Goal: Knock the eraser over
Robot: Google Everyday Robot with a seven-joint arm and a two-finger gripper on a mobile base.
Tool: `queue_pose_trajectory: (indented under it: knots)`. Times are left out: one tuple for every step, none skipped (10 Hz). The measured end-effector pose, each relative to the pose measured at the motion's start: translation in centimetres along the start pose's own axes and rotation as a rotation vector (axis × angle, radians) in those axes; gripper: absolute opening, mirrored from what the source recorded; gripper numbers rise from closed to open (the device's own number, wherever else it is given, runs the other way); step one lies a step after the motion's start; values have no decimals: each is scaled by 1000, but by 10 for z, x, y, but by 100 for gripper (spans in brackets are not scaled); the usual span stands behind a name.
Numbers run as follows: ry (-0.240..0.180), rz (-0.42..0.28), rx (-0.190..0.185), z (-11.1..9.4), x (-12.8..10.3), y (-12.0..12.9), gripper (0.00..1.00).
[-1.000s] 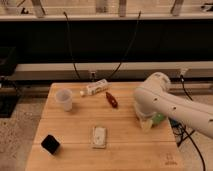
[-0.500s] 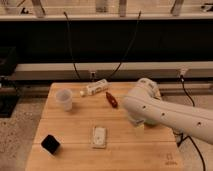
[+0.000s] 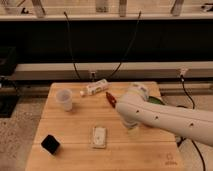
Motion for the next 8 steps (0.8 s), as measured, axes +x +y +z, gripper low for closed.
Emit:
queue_pose_trajectory:
  knots:
    - [-5, -16, 0, 2, -6, 0, 80]
    - [-7, -26, -1, 3, -9, 1, 80]
    - [-11, -38, -1, 5, -14, 1, 80]
    - [-14, -46, -2, 6, -17, 0, 80]
    - [-20, -60, -1, 8, -24, -2, 80]
    - [-24, -74, -5, 10, -28, -1, 80]
    - [-29, -90, -6, 12, -33, -2, 80]
    - [-33, -102, -5, 13, -38, -3, 80]
